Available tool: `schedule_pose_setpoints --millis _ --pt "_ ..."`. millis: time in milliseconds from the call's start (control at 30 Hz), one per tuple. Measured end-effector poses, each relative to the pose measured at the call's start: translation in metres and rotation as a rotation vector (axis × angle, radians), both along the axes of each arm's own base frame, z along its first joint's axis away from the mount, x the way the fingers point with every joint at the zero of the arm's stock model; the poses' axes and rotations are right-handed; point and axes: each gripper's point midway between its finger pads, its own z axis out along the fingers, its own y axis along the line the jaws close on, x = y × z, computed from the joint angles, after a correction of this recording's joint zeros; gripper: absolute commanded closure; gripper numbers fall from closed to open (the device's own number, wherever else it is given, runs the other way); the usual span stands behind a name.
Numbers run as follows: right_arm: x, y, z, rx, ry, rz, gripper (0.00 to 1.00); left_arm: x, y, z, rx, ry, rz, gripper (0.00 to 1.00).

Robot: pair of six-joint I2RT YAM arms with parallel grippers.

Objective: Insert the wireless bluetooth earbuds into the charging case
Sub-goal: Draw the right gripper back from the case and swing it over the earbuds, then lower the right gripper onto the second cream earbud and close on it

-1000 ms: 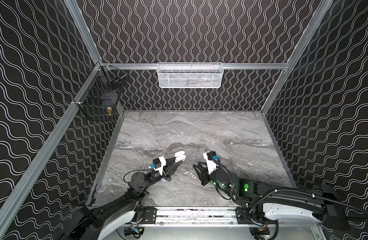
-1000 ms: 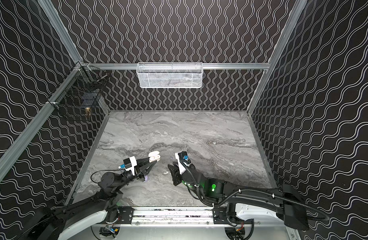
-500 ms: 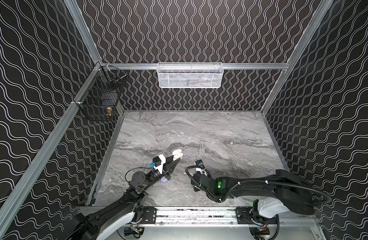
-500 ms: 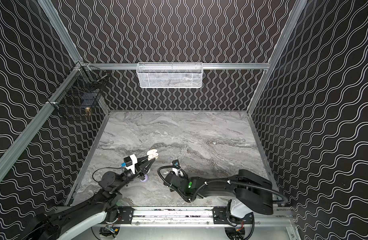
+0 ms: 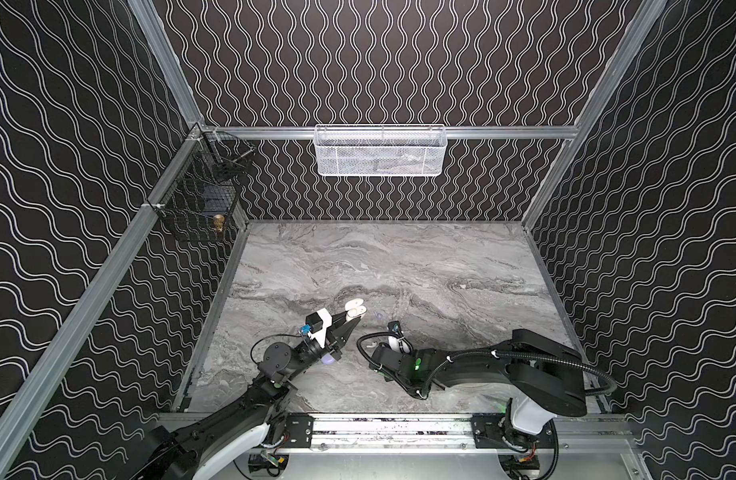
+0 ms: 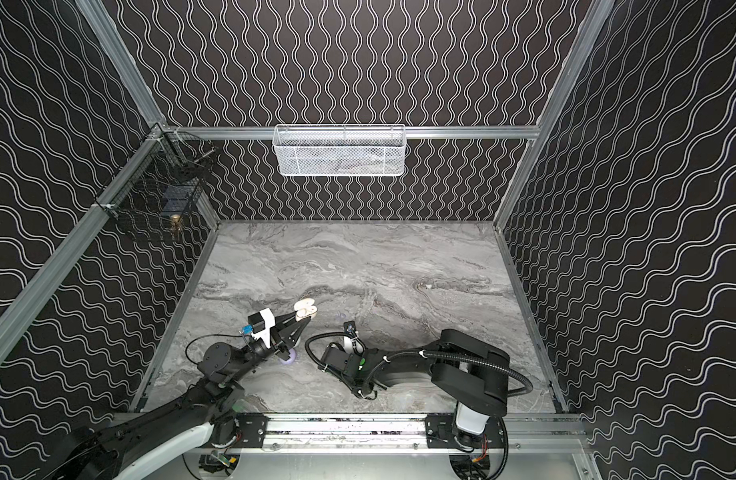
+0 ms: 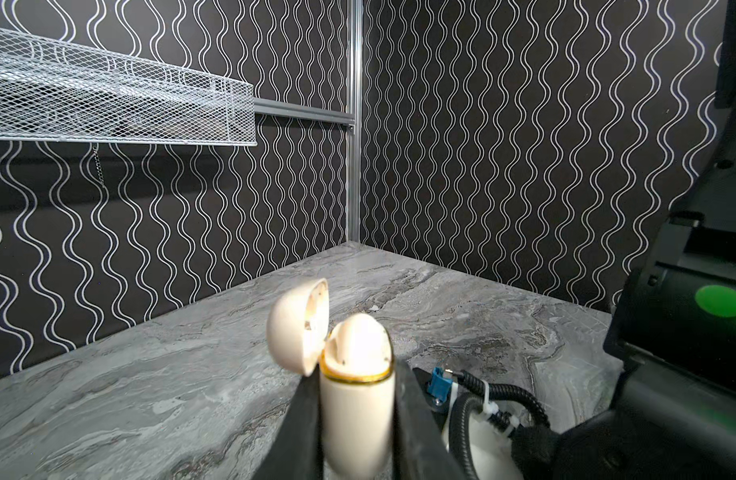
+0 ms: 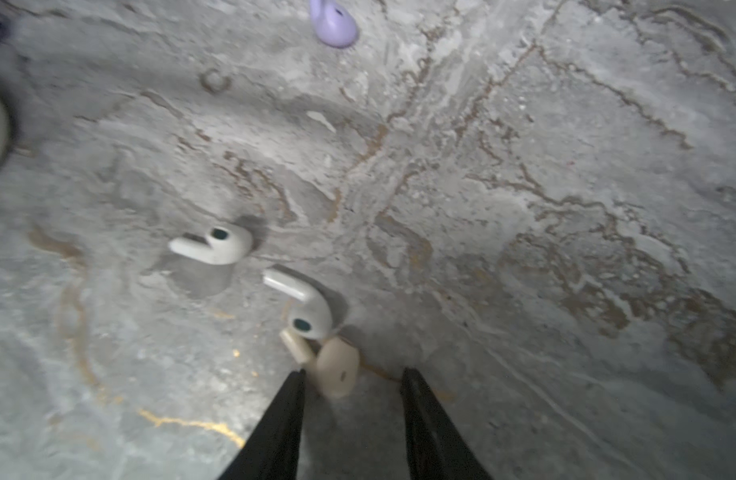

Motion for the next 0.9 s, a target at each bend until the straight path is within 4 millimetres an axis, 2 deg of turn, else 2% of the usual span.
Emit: schedule_pose_setpoints --millis 533,733,900 --pt "0.029 -0.037 -0.002 0.039 -0.050 -0.124 0.63 -0.001 0.000 0.002 -0.004 -0.006 0.000 1.00" --pt "0.017 -0.039 0.009 0.103 -0.005 -0.083 0.57 -0.001 0.001 0.002 -0.005 -0.007 0.000 1.00" --pt "0.012 -0.025 0.021 0.176 0.029 -0.055 0.57 -0.001 0.001 0.002 -0.004 -0.006 0.000 1.00"
